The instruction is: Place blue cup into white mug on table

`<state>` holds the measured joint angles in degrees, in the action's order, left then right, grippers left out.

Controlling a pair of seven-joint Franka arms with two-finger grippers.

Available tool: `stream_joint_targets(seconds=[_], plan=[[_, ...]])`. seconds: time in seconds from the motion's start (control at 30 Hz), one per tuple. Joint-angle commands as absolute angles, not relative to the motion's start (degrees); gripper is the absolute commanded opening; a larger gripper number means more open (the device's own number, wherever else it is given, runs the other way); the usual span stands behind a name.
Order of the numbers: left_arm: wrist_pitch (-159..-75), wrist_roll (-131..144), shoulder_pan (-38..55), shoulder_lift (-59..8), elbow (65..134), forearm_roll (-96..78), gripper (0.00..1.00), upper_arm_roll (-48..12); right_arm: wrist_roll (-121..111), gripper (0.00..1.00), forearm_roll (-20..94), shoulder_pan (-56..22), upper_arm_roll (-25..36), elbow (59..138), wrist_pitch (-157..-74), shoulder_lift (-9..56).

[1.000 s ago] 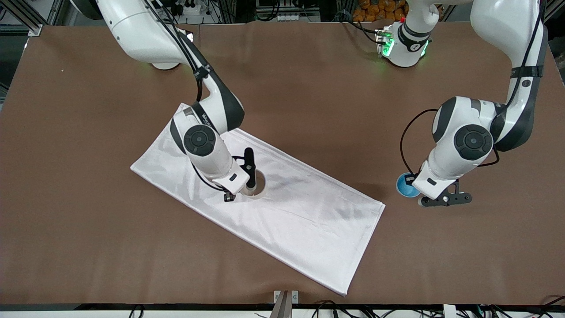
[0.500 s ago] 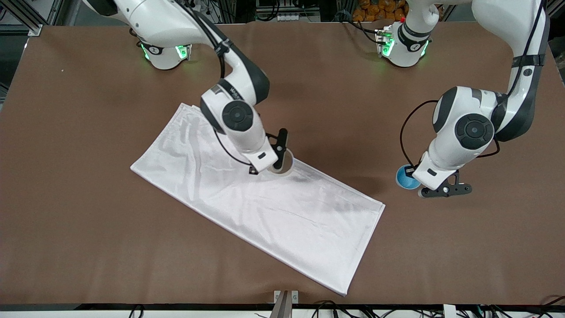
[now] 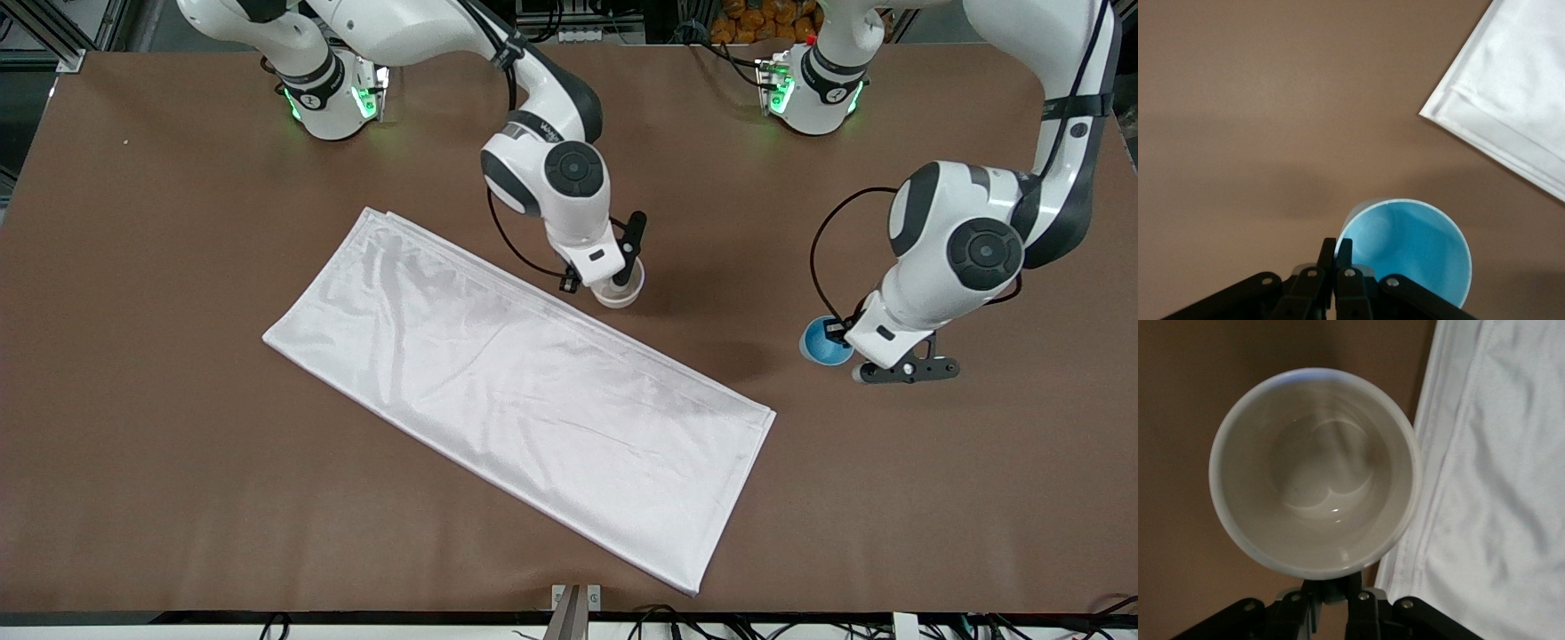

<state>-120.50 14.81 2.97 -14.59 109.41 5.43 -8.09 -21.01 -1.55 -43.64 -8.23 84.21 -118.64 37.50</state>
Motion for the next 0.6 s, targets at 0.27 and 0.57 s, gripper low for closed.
stream_joint_targets(seconds=[0.27, 0.57], plan=[[-119.5, 12.7, 2.3, -10.6, 112.9, 3.7, 0.0, -9.0, -13.0, 0.0, -4.1, -48.0, -7.5, 84.4, -122.3, 41.0], [-118.3, 12.7, 2.1, -10.5, 112.9, 3.7, 0.0, -9.6, -11.3, 0.18, -4.6, -48.0, -7.5, 84.4, -123.0, 41.9]])
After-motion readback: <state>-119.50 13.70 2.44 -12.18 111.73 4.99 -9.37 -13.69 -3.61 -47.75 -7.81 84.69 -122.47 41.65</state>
